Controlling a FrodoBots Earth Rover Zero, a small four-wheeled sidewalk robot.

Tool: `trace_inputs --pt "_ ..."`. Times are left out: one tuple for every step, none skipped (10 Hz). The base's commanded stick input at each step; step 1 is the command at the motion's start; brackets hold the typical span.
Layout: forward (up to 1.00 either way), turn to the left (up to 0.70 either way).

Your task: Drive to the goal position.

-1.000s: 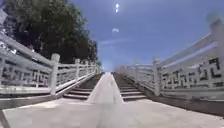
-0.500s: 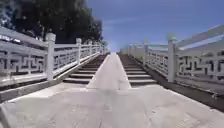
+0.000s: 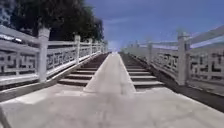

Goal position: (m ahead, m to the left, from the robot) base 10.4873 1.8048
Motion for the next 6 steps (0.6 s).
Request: trace_inputs --pt "0.7 0.0" --pt "0.7 0.0" --pt "0.7 0.0" --pt "0.7 0.0" --pt "0.7 0.0" --pt "0.7 0.0"
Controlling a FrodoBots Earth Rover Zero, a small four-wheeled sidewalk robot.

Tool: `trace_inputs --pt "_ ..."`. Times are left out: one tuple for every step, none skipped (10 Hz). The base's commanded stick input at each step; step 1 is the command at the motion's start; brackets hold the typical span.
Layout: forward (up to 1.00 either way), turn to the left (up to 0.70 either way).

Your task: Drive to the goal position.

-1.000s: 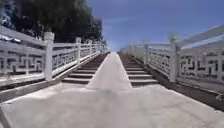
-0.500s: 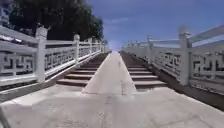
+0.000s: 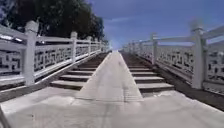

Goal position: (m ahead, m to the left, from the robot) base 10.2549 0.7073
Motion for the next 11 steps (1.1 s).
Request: trace_inputs --pt "0.7 0.0" --pt "0.7 0.0" --pt "0.7 0.0" --pt "0.7 0.0" --pt "0.7 0.0" --pt "0.7 0.0" --pt "0.7 0.0" --pt "0.7 0.02" --pt "0.7 0.13" --pt "0.7 0.12" --pt "0.7 0.01"
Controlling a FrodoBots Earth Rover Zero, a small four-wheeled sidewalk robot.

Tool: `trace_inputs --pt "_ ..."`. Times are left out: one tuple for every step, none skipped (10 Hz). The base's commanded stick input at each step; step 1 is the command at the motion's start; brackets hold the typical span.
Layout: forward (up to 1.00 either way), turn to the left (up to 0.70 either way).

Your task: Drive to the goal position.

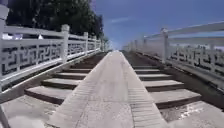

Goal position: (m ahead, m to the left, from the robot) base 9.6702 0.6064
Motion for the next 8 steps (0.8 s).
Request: trace_inputs --pt "0.7 0.0" --pt "0.7 0.0" --pt "0.7 0.0" --pt "0.7 0.0" --pt "0.7 0.0" --pt "0.7 0.0" --pt "0.7 0.0" --pt "0.7 0.0"
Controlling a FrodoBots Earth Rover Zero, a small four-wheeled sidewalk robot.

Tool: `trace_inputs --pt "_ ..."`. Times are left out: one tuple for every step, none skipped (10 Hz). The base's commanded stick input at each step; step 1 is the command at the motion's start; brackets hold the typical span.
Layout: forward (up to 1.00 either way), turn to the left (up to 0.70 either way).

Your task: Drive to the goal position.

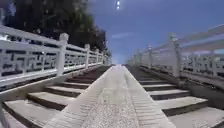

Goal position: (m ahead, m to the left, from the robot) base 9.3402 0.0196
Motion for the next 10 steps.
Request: trace_inputs --pt "0.7 0.0" --pt "0.7 0.0" --pt "0.7 0.0" --pt "0.7 0.0" --pt "0.7 0.0" --pt "0.7 0.0" --pt "0.7 0.0" --pt "0.7 0.0" --pt "0.7 0.0" --pt "0.7 0.0"
